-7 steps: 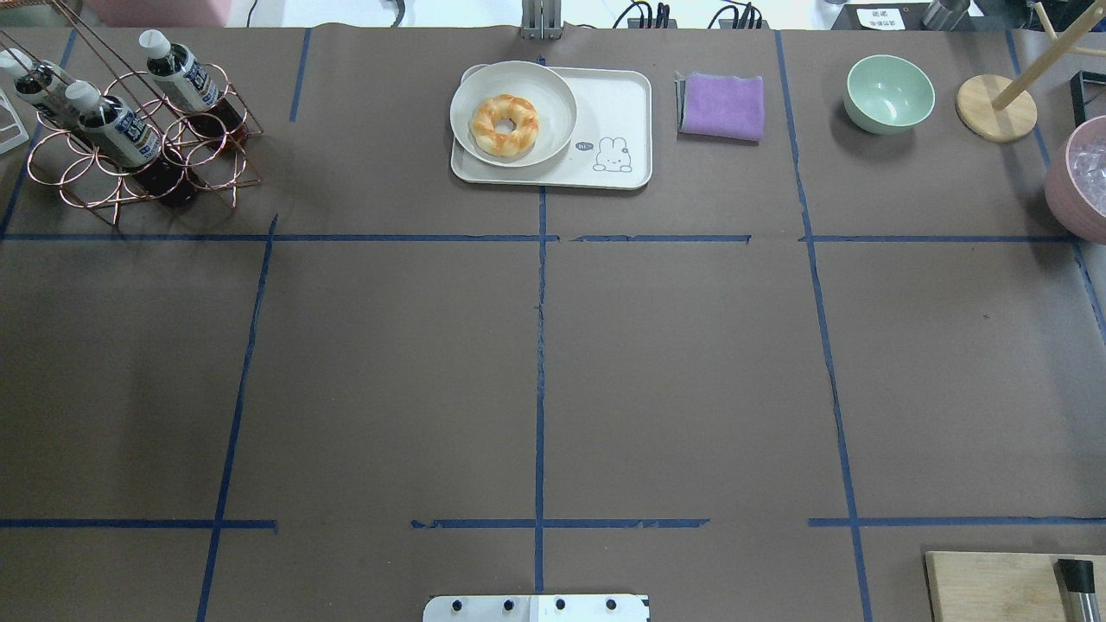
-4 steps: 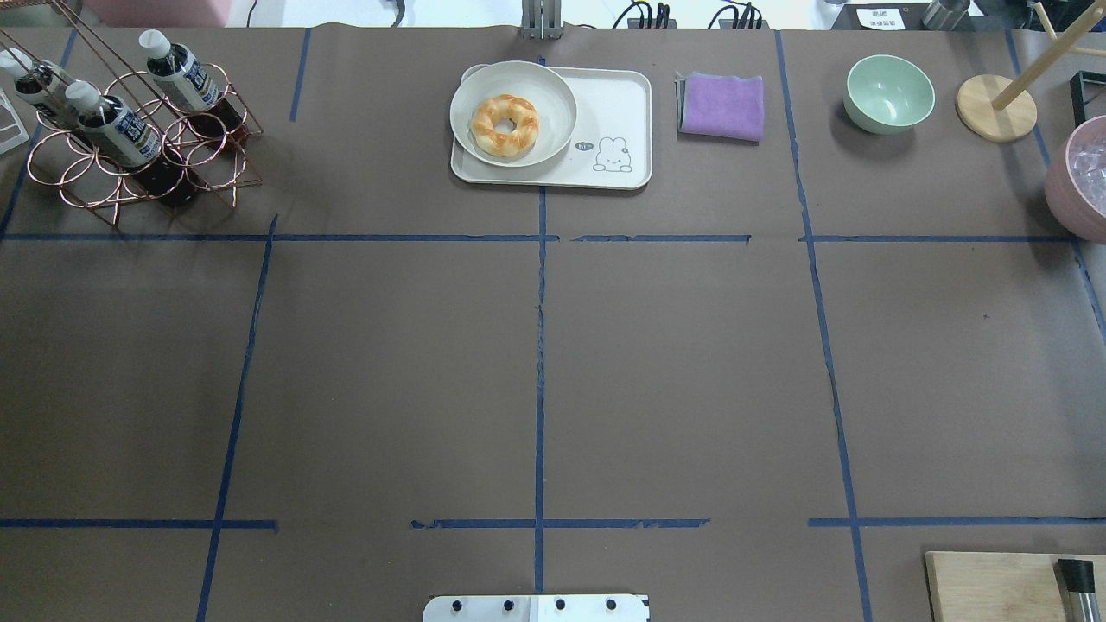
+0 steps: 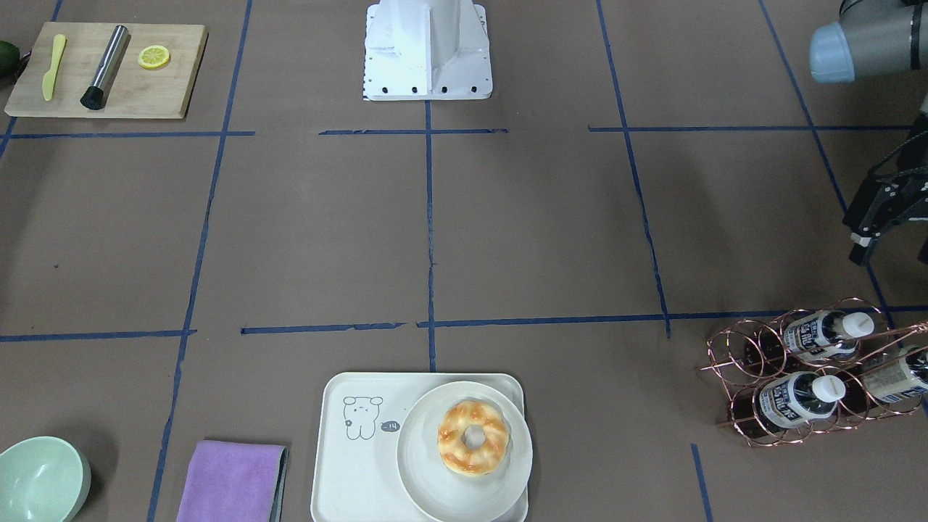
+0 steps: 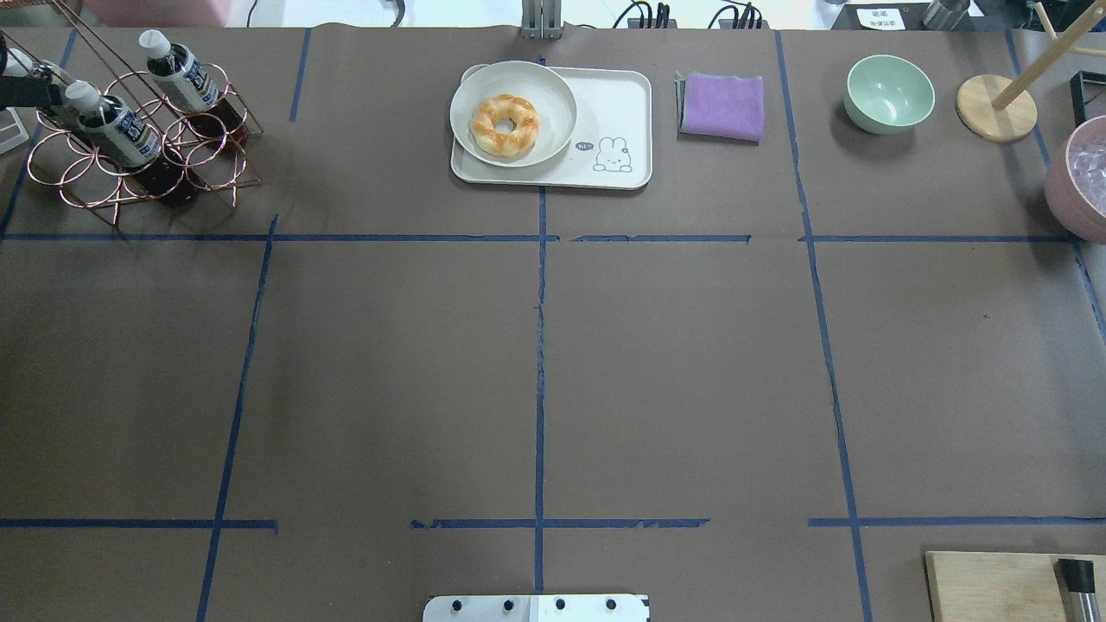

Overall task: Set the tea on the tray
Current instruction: 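Lower the left gripper into the copper rack and grasp a tea bottle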

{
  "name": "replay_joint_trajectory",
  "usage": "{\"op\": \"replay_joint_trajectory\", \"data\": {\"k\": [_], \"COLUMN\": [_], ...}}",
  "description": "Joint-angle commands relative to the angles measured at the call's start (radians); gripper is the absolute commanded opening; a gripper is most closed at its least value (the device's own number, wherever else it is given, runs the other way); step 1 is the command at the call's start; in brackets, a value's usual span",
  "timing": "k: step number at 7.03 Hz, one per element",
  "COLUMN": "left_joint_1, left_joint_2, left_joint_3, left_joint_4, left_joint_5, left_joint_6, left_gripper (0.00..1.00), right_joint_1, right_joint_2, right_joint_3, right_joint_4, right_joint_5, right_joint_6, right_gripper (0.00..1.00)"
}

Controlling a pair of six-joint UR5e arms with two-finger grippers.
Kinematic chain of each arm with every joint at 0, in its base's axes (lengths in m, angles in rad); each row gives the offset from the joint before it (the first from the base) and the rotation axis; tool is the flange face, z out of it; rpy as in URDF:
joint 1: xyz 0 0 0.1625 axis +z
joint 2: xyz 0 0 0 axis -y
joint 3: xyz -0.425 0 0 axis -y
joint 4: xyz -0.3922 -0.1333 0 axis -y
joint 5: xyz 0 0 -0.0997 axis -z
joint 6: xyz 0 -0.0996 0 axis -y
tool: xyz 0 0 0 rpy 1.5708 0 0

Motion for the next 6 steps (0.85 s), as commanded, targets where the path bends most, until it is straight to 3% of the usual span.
{"op": "replay_joint_trajectory", "data": {"k": [1,4,6], "left_joint_1": [0.1,0.105,0.105], "left_joint_2": [-0.019,-0.077,-0.093], "left_joint_3": [0.017,0.093,0.161], "left_joint_4": [-0.004,-0.014,-0.089], "left_joint_5": [0.159,0.166,0.166], "left_joint_6": [-0.091,-0.091,-0.088], "left_gripper": [0.97,0.94,0.94], "right_joint_1": [0.0,0.0,0.0], "right_joint_2": [0.0,0.0,0.0], "right_joint_3": [-0.002,-0.003,-0.003], "right_joint_4": [0.0,0.0,0.0], "right_joint_5": [0.011,0.011,0.011], "right_joint_6": [0.0,0.0,0.002], "right_gripper": [1.0,1.0,1.0]}}
